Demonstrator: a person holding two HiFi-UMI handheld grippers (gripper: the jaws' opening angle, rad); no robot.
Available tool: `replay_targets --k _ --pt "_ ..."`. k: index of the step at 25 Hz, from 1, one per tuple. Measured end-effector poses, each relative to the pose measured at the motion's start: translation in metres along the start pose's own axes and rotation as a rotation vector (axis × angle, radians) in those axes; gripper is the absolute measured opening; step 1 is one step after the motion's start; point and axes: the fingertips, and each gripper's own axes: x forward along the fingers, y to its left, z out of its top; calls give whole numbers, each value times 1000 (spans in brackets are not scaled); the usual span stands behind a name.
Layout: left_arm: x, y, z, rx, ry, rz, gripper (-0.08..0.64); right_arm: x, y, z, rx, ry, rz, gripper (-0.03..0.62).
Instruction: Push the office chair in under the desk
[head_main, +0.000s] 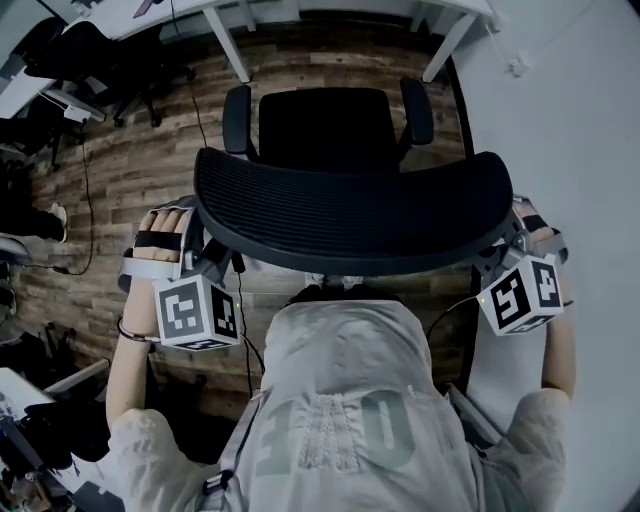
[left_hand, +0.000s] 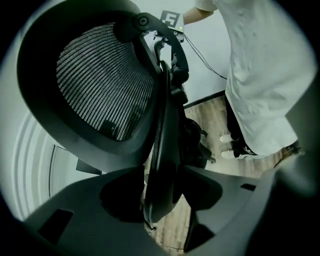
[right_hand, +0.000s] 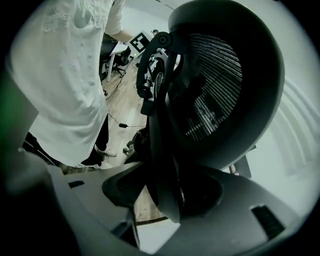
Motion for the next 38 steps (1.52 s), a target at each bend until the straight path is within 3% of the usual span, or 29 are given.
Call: replay_targets --k 4,6,8,14,24,38 --pt "7 -4 -2 46 30 -59 217 9 -1 -12 -59 83 5 207" --pt "8 -2 -3 76 36 -66 169 16 -3 -19 -90 115 -5 206" --pt "10 -2 -2 85 33 -88 164 19 -5 -21 -122 119 -19 163" --pt "12 -3 -5 87 30 -158 155 18 -5 -16 -117 117 6 153" --pt "44 30 -16 98 47 -128 155 38 -27 -16 -80 89 -2 153" --pt "100 105 -37 96 40 -117 155 98 -116 -17 -91 106 -13 150"
